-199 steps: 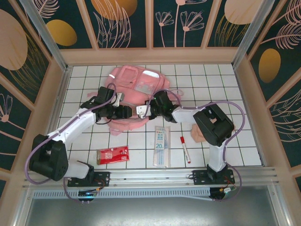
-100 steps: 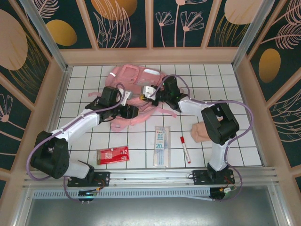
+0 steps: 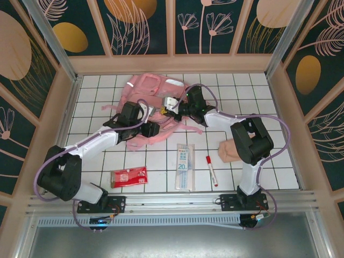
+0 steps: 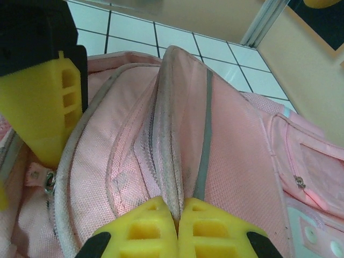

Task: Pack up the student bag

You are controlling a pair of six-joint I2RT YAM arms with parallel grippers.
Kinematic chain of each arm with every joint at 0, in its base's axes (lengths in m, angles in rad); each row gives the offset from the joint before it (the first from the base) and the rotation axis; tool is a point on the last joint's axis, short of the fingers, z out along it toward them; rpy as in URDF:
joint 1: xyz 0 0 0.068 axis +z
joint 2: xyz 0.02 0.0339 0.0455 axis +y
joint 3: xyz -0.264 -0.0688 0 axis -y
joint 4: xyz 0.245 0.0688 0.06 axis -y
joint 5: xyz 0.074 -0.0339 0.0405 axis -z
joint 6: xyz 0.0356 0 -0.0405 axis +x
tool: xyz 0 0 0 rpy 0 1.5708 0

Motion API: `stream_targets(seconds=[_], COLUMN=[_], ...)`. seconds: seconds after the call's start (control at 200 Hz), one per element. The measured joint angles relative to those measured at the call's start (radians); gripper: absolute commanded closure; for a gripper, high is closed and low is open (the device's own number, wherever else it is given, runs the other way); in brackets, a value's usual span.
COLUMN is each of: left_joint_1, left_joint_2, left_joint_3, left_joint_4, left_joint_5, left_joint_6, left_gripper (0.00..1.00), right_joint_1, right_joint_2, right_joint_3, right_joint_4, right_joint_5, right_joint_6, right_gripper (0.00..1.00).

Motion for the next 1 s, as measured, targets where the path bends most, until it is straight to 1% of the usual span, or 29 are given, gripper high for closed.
stream_targets(seconds=[0.04,0.1,0.17,0.26,0.355,0.515,0.626,0.776,0.811,0.841,0.876,0.911,0.941,0.986,1.001], left_joint_1=[0.001,0.001,0.004,0.004,0.002,0.02,0.055,0.085,0.087,0.087,0.089,0.089,0.089,0.089,0.089], left_joint_2=[0.014,0.032,0.044,0.045,0.038,-0.034,-0.073,-0.077,-0.076,-0.073,-0.069,-0.064,-0.062,-0.061,-0.061], left_joint_3=[0.005,0.006,0.007,0.007,0.006,-0.017,-0.032,-0.035,-0.035,-0.035,-0.035,-0.035,-0.035,-0.036,-0.037], left_joint_4=[0.006,0.016,0.027,0.032,0.031,0.029,0.021,0.013,0.013,0.013,0.012,0.013,0.013,0.016,0.02], left_joint_5=[-0.003,-0.003,0.003,0.022,0.028,0.044,0.024,-0.006,0.001,0.01,0.028,0.051,0.068,0.092,0.1], left_joint_6=[0.002,-0.002,0.008,0.029,0.047,0.091,0.119,0.177,0.192,0.201,0.205,0.206,0.203,0.194,0.192], left_gripper=[0.75,0.89,1.0,1.0,1.0,1.0,1.0,1.0,1.0,1.0,1.0,1.0,1.0,1.0,1.0], right_joint_1=[-0.002,-0.006,-0.01,-0.011,-0.013,-0.044,-0.077,-0.106,-0.107,-0.106,-0.106,-0.107,-0.109,-0.111,-0.112], right_joint_2=[0.0,0.0,-0.002,-0.008,-0.024,-0.059,-0.093,-0.124,-0.126,-0.128,-0.131,-0.138,-0.147,-0.167,-0.173], right_joint_3=[0.0,0.0,0.0,0.001,0.011,0.024,0.017,-0.005,-0.011,-0.018,-0.03,-0.049,-0.068,-0.102,-0.111], right_joint_4=[-0.003,-0.01,-0.019,-0.052,-0.13,-0.254,-0.303,-0.325,-0.325,-0.323,-0.316,-0.298,-0.281,-0.245,-0.233], right_joint_5=[0.0,0.001,0.001,0.006,0.018,0.022,0.022,0.021,0.021,0.021,0.021,0.019,0.016,0.008,0.002], right_joint_6=[0.0,-0.002,-0.006,-0.04,-0.118,-0.238,-0.286,-0.31,-0.309,-0.299,-0.286,-0.267,-0.252,-0.212,-0.201], right_gripper=[1.0,1.0,1.0,1.0,1.0,1.0,1.0,1.0,0.93,0.84,0.69,0.57,0.52,0.5,0.48])
